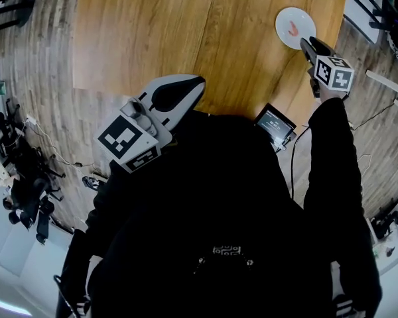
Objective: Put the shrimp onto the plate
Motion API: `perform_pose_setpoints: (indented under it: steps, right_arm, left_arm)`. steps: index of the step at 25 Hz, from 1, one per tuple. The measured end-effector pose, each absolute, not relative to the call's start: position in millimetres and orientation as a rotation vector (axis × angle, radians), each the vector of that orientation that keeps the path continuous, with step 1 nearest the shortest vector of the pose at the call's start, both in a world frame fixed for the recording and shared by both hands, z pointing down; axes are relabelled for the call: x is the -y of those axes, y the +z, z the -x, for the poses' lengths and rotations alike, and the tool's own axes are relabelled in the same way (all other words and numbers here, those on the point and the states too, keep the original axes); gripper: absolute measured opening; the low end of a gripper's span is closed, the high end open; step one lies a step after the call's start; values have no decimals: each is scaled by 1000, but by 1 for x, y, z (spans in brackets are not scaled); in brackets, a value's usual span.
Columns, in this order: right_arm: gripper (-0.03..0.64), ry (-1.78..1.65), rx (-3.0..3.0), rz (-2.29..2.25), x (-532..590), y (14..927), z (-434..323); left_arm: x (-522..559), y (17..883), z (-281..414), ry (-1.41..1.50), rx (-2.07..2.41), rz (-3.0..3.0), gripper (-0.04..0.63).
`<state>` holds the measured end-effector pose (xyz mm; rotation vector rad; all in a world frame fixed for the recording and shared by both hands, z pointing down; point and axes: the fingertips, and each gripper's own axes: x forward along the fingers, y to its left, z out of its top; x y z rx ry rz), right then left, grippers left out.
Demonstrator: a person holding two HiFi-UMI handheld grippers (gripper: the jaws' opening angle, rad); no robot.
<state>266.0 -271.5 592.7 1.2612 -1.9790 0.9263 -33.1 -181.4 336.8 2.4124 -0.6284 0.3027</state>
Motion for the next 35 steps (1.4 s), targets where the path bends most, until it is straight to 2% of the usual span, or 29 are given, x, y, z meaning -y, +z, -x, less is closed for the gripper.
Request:
perform_pose_setpoints:
  steps: [2,4,7,11,19,24,30,35]
  right_arm:
    - [121,921,1975,-1283,260,585,-267]
    - [50,929,1973,-1326,247,575,-268]
    - [20,973,1985,-1366,223,555,-261]
    - [18,1018,2050,-1398,201,506,-242]
    - [18,877,2146,-1410,187,424,-221]
    - [18,786,2331,-1624,183,322,-215]
    - [17,403,2554,-1772,169,188,-195]
    - [17,364,2619,-1639,166,177,-163]
  left_arm:
    - [183,332,30,301,586,-2446,5]
    - [186,329,29,298,538,-2481,5]
    - [186,318,27,271,470,-2522,5]
    - [192,291,20,178,403,-2569,5]
    - [210,278,-16,145,292,-2647,5]
    - [211,251,-32,139,262,-2771,5]
    - [208,226,-39,93,251,-2872,5]
    - [206,224,-40,67,250,-2854,5]
